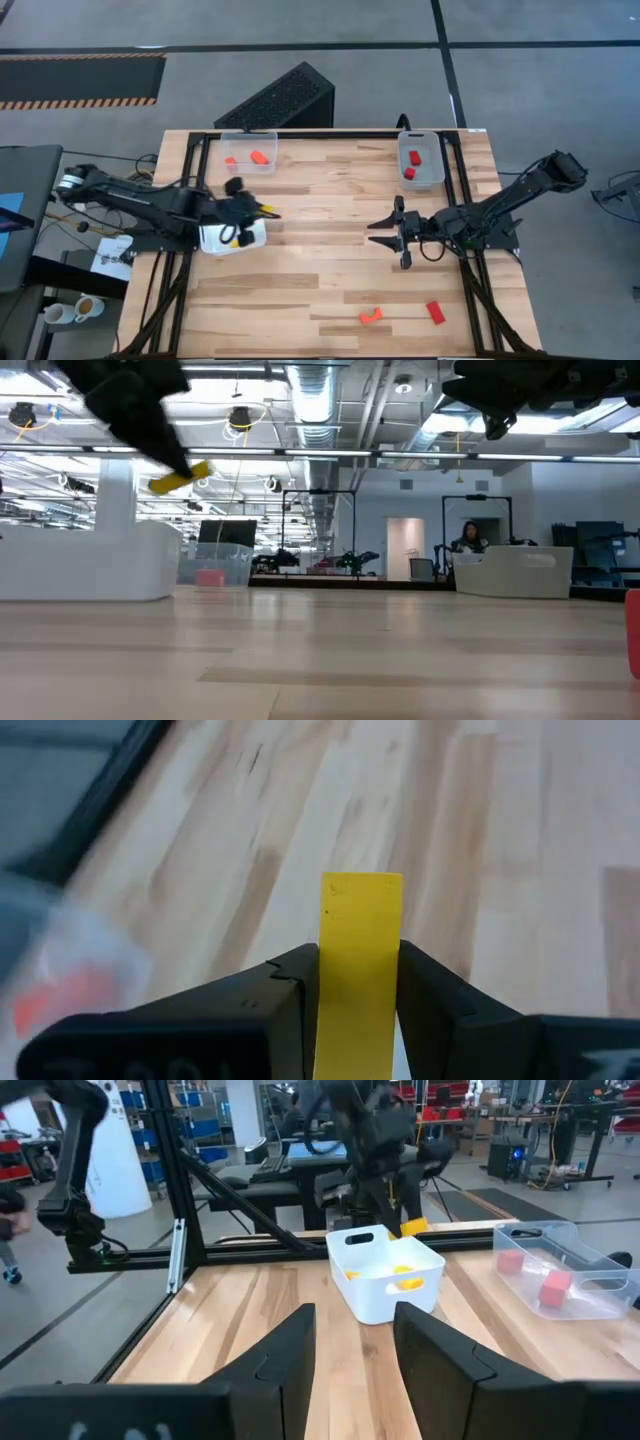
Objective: Sort & place blocks by color
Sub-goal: Put the yellow block into the white bin, then put the orange block into the transparent bin
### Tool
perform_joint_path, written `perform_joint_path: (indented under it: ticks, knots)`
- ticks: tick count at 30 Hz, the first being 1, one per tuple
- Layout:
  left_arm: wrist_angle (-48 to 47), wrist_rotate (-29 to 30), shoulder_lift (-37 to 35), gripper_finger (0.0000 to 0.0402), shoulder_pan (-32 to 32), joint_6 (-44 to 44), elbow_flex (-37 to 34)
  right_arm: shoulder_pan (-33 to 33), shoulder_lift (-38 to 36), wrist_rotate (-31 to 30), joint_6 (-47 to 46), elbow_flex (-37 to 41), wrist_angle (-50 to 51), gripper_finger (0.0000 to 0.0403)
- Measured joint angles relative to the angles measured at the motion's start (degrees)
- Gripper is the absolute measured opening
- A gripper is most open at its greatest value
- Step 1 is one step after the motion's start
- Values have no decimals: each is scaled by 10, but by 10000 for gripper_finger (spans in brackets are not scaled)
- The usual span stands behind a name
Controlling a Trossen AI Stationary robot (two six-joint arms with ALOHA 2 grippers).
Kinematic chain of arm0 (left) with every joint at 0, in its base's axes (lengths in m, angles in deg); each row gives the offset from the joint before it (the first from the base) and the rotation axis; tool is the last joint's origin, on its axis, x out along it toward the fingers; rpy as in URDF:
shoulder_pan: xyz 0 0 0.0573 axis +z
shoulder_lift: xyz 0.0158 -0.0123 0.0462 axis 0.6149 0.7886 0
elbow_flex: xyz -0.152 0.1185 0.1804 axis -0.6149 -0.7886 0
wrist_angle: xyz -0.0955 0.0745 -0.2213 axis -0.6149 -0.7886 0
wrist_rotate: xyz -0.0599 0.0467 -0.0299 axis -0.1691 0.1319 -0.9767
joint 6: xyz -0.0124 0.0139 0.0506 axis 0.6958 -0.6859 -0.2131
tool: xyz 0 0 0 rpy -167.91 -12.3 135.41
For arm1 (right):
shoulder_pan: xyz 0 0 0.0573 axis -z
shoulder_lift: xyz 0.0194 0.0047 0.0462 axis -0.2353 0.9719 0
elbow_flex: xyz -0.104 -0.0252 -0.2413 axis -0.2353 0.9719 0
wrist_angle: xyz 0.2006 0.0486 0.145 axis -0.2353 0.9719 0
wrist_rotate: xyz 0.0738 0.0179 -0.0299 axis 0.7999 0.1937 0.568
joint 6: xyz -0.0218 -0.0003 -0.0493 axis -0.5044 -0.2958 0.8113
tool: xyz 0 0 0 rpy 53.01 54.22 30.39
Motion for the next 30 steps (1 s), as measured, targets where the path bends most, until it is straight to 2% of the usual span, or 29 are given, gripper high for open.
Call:
perform_joint_path:
  ticks: [3,7,12,19,22,30]
  knots:
    - [-8,3,-65,72,0,62,-64,1,0,0,0,0,-1,159]
    - [-10,-23,-122,78,0,116,-127,3,0,0,0,0,-5,159]
    - [15,-39,-131,78,0,152,-178,7,0,-1,-4,0,-5,159]
    - [8,-52,-99,92,0,207,-183,7,0,-1,-4,0,-5,159]
    - [8,-52,-80,117,0,213,-183,7,0,-1,-4,0,-5,159]
    - [30,-50,-53,218,0,209,-183,7,0,-1,-4,0,3,159]
